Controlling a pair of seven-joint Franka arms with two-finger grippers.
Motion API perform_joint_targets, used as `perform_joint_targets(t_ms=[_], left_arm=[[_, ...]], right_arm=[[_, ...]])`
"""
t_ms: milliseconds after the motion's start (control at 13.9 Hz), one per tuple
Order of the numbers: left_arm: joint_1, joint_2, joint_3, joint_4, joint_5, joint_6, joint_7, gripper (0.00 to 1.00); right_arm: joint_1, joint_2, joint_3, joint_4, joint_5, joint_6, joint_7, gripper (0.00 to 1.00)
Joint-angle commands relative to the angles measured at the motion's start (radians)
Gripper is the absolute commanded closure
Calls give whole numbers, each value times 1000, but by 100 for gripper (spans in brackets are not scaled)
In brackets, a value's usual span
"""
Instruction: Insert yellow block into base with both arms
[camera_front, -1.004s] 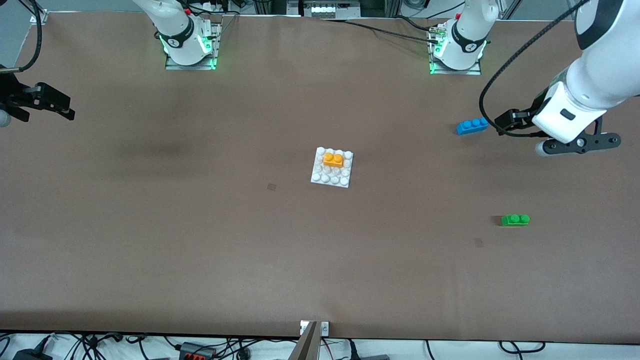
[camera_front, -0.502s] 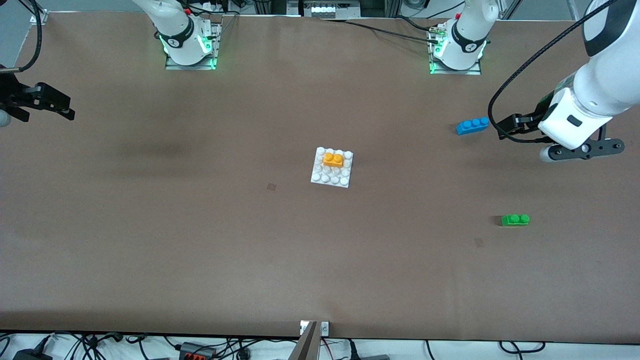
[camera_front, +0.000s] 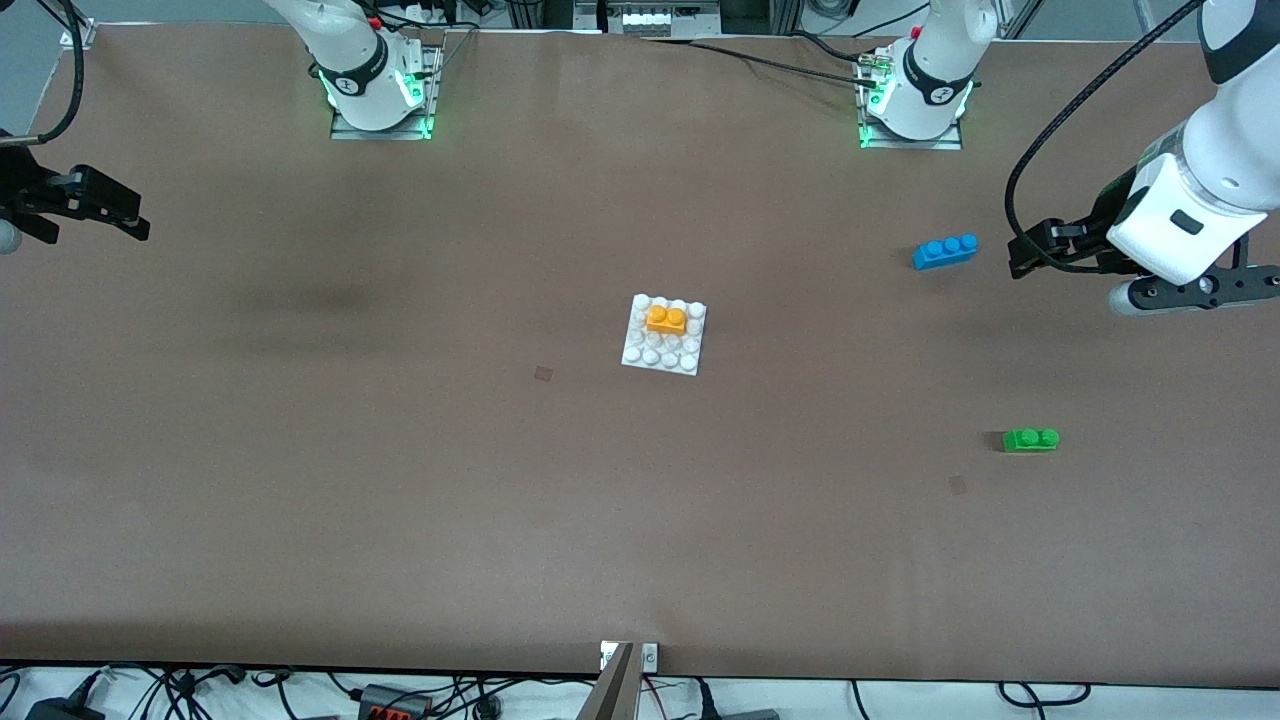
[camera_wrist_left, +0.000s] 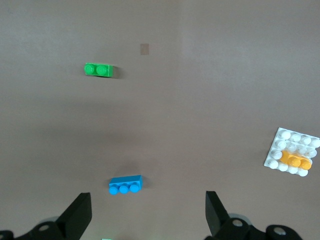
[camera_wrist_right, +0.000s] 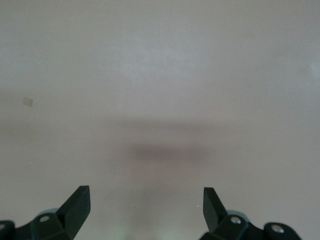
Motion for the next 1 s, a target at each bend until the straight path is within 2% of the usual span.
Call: perform_joint_targets(t_ms=[0,143,215,287,358,430,645,932], left_arm=[[31,16,-7,18,-23,-6,34,0],[77,20,-32,18,-22,-6,73,0],[56,20,-23,20,-11,-6,93,0],[-26,20,42,26,-11,-14,113,0],[-134,19,192,30,-14,-14,129,0],[-166,20,248,26,-23,-15,141,0],[-96,20,175,24,-25,-14,149,0],[-96,19,172,24,-25,-16,146,0]], right_arm=[[-4,-12,5,-11,16,6,14,0],[-4,-10,5,-11,16,6,14,0],[-4,-10,5,-11,16,6,14,0],[-4,-10,5,-11,16,6,14,0],[-4,-12,5,-11,16,6,14,0],[-4,-10,5,-11,16,6,14,0],[-4,-10,5,-11,16,8,14,0],[-4,-10,5,-11,16,8,14,0]])
